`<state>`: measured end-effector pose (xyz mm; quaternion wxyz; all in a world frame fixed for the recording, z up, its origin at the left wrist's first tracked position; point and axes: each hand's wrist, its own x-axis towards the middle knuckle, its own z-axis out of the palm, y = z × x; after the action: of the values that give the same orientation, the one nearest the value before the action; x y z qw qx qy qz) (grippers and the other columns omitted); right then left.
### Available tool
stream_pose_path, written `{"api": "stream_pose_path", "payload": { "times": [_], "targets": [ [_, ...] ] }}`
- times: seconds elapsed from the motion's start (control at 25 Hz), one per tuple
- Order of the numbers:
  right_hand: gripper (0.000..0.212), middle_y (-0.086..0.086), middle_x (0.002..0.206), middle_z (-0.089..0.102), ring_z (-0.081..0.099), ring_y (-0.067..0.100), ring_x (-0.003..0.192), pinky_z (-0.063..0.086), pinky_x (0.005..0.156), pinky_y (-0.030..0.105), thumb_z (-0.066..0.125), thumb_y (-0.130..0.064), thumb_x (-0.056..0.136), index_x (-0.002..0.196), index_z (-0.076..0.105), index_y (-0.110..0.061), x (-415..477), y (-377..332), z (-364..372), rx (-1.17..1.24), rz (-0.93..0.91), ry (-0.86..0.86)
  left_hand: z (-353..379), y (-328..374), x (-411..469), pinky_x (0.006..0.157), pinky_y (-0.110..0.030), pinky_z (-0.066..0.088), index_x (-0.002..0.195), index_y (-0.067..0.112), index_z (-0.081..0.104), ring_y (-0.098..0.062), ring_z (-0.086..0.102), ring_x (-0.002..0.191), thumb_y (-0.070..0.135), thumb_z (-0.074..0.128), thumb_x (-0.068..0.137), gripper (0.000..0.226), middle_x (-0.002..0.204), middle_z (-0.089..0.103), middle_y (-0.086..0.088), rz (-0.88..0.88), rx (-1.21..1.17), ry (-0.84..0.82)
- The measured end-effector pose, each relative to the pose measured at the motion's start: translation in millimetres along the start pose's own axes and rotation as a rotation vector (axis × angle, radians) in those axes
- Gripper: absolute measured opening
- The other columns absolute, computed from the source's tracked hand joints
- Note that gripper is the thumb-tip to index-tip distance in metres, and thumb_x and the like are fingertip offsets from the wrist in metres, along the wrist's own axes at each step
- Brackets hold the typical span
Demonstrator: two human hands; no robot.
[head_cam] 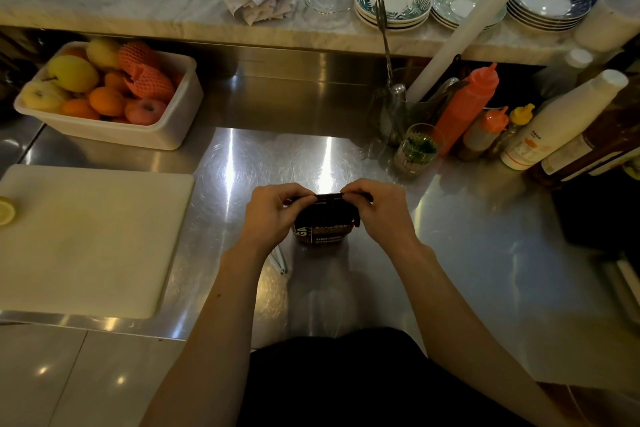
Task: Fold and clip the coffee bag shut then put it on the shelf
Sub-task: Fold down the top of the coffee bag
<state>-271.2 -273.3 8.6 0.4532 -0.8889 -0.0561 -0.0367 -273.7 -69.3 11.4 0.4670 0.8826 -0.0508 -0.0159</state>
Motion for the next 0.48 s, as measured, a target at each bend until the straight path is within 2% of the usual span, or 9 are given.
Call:
{"api": "stream_pose_path", "payload": {
  "times": [0.12, 0.24, 0.36, 0.48],
  "targets": [
    [0.005, 0.002, 0.081, 0.074, 0.062, 0.001, 0.069, 0.047, 0.07, 0.005, 0.072, -0.01, 0.082, 0.086, 0.076, -0.012, -1.1, 1.8, 0.0, 0.024, 0.06, 0.063, -0.8, -8.6, -1.0, 0.077, -0.047, 0.057, 0.082, 0.031, 0.075, -0.01, 0.07, 0.079, 0.046, 0.068, 0.075, 0.019, 0.076, 0.074, 0.013, -0.059, -0.017, 0.055],
    [0.004, 0.0, 0.079, 0.073, 0.06, -0.001, 0.066, 0.045, 0.068, 0.003, 0.073, -0.013, 0.082, 0.084, 0.075, -0.012, -0.5, 3.9, 1.3, -0.003, 0.051, 0.088, -1.8, -5.5, 1.2, 0.081, -0.047, 0.056, 0.083, 0.027, 0.076, -0.012, 0.07, 0.082, 0.03, 0.071, 0.081, 0.006, 0.079, 0.074, 0.011, -0.046, -0.023, 0.013],
    [0.008, 0.0, 0.081, 0.072, 0.06, -0.001, 0.067, 0.043, 0.072, 0.002, 0.069, -0.005, 0.083, 0.086, 0.075, -0.009, 0.7, 6.9, -1.9, 0.014, -0.017, 0.074, -3.5, -8.4, 2.4, 0.084, -0.044, 0.057, 0.089, 0.022, 0.077, -0.012, 0.07, 0.084, 0.018, 0.07, 0.085, 0.008, 0.083, 0.075, 0.008, -0.027, -0.036, 0.003],
    [0.015, -0.006, 0.084, 0.068, 0.059, -0.005, 0.084, 0.042, 0.077, 0.0, 0.065, 0.002, 0.084, 0.09, 0.076, -0.006, 0.5, 9.3, -3.6, 0.028, -0.059, 0.083, -5.1, -12.2, 2.7, 0.084, -0.041, 0.058, 0.087, 0.019, 0.077, -0.011, 0.072, 0.083, 0.018, 0.072, 0.084, 0.006, 0.083, 0.076, 0.004, -0.044, -0.098, 0.038]
  ]
}}
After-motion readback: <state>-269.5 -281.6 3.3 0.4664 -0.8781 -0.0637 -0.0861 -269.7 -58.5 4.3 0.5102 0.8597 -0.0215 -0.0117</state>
